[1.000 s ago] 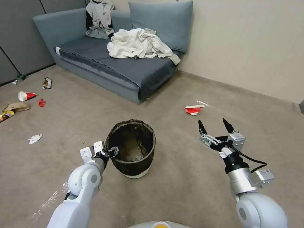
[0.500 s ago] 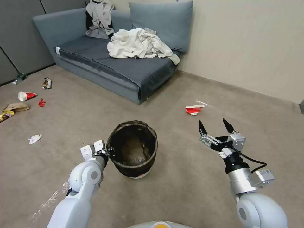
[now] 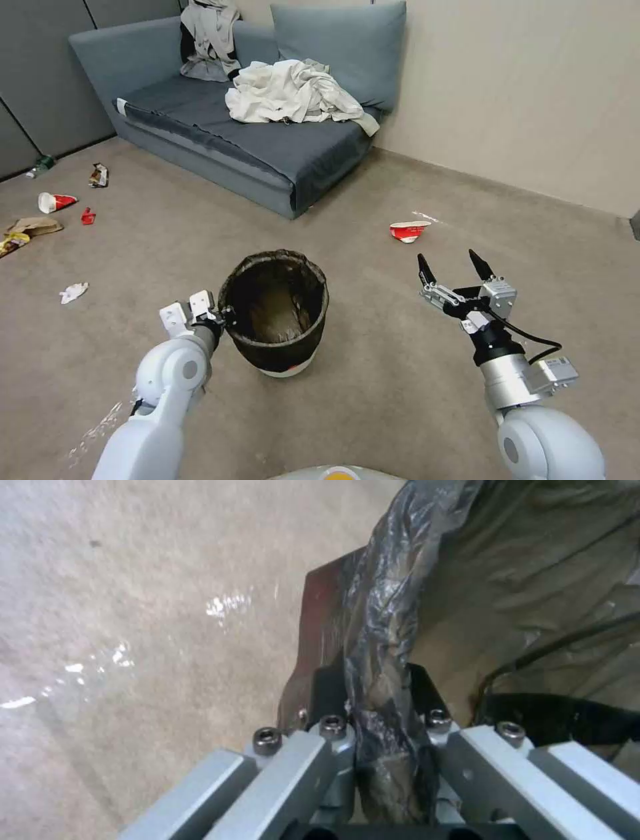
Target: Pick up the trash can from the floor.
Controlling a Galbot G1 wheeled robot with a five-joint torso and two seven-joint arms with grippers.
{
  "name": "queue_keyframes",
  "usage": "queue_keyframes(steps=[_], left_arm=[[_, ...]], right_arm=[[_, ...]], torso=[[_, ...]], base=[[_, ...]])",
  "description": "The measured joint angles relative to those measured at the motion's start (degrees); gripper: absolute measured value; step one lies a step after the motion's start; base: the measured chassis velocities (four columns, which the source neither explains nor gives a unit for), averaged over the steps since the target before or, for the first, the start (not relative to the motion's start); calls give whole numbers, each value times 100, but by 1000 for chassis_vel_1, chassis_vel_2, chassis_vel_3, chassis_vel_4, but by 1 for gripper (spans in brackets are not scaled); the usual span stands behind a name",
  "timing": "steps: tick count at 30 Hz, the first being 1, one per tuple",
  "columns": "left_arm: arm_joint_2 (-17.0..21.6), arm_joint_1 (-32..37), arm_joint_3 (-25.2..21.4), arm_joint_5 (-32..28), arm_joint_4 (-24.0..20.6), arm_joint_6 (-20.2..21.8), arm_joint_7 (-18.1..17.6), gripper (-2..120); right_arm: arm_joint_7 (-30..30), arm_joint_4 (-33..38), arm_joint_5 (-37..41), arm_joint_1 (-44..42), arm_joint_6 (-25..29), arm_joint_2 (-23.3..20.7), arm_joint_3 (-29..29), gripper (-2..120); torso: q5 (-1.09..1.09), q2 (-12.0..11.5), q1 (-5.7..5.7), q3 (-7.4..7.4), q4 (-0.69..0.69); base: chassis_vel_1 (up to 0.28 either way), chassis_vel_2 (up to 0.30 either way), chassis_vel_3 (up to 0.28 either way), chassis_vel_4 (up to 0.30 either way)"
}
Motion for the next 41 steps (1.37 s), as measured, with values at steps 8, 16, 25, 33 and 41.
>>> queue_keyframes(steps=[8,16,25,33,41], left_arm=[[-45,591,-404,-93,-1134,184,-49,2],[-117,760,-505,-108,-1579,189,-71,2],[-110,808,-531,-152,-1636,189,-93,2],[-66,861,-546,-182,-1654,188,-94,2],[-23,846,-547,-236,-1653,187,-94,2]], right_arm=[[-53,39,-20,2,0,53,-24,100],[-62,61,-22,-5,5,33,0,100],[-61,76,-11,-23,9,-9,18,100],[-60,106,-26,-78,27,4,19,100],[-25,115,-31,-84,27,8,29,100]], torso=[[0,0,0,0,1],[1,0,-1,0,0],[0,0,0,0,0],[0,0,0,0,0],[0,0,0,1,0]], base=[[0,0,0,0],[0,0,0,0],[0,0,0,0],[0,0,0,0],[0,0,0,0]])
